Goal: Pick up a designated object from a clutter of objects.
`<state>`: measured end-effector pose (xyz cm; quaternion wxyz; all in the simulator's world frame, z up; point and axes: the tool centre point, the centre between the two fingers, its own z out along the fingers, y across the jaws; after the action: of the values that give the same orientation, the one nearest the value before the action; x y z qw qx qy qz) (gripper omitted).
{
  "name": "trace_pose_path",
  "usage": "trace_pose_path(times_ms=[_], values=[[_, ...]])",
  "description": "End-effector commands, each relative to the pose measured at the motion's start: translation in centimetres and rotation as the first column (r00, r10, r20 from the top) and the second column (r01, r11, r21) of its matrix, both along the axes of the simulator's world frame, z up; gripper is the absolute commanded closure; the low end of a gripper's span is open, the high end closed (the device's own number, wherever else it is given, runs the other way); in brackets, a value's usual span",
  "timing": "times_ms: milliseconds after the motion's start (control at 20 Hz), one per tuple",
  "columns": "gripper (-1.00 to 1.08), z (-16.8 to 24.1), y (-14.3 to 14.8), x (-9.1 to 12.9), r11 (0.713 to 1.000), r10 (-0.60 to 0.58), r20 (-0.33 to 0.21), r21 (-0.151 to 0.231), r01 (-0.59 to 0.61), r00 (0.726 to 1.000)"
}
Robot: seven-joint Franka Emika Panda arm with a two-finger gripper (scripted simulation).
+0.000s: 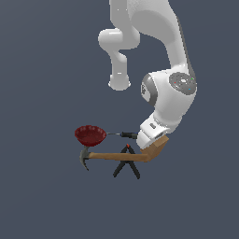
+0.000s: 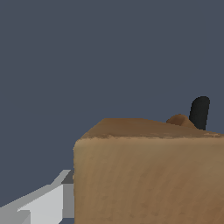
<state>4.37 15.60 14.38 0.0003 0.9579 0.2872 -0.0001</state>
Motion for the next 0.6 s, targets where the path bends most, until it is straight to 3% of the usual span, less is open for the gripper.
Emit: trace_pose_path(times_ms=[0, 550], values=[[1.08, 0.0, 0.0, 0.0, 1.000, 0.000, 0.000, 0.000, 0.000, 1.000], [1.08, 3.5, -3.3, 0.1, 1.000, 0.000, 0.000, 0.000, 0.000, 1.000]])
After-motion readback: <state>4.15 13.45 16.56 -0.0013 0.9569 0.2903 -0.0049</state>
